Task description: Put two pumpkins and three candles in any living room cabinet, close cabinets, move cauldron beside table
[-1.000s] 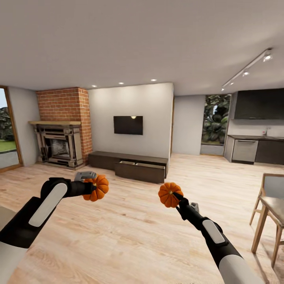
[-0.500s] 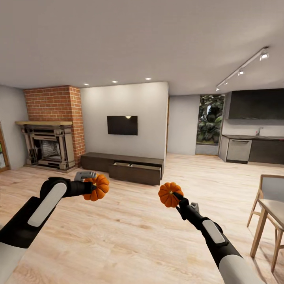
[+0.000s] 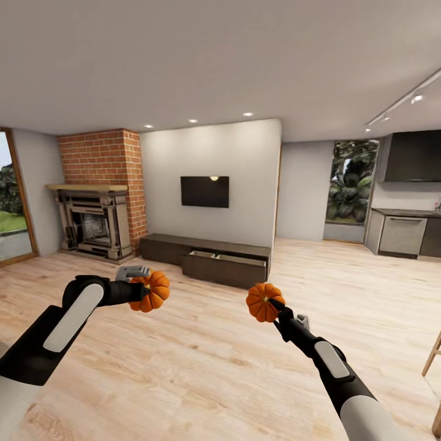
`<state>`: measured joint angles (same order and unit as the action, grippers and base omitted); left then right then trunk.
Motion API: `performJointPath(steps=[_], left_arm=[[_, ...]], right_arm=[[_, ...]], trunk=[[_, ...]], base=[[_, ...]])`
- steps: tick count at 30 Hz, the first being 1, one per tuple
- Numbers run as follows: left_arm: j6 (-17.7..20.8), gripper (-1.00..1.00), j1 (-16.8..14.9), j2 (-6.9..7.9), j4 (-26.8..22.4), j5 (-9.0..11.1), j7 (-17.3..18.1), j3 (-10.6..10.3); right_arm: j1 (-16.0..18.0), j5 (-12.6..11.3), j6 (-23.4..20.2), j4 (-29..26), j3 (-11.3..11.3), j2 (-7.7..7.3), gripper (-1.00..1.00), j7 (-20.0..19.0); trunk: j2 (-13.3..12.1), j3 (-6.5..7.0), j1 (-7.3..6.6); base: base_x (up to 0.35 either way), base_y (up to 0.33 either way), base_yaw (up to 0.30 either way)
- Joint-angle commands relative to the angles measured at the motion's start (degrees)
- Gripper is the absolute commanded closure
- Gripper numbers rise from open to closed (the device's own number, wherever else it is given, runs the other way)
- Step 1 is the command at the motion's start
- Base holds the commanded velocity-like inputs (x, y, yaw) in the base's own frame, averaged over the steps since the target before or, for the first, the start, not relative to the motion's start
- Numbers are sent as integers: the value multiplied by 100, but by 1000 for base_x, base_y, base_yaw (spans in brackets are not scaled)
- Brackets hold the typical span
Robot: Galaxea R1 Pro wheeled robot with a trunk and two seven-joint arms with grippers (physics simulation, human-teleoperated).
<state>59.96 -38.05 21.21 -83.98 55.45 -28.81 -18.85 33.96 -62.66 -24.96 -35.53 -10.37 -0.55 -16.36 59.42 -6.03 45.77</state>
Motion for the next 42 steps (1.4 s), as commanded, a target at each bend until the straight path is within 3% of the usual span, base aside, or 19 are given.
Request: performJointPath(steps=[1,20,42], left_arm=[[4,100,-10,3,-3,36,-64,-12],[4,100,-10,-3,5,27,-64,-13],[4,100,-10,-3,5,13,-64,-19]], right_arm=[[6,-64,-48,-6,-26,2,100,-8],[6,-80,-43,-6,-26,11,100,-17],[6,-71,-36,-6,-26,11,100,-16]], trunk=[[7,-15,4],[7,-108,4],[7,-305,4]], base=[[335,0,171],[336,30,74],[336,127,-67]])
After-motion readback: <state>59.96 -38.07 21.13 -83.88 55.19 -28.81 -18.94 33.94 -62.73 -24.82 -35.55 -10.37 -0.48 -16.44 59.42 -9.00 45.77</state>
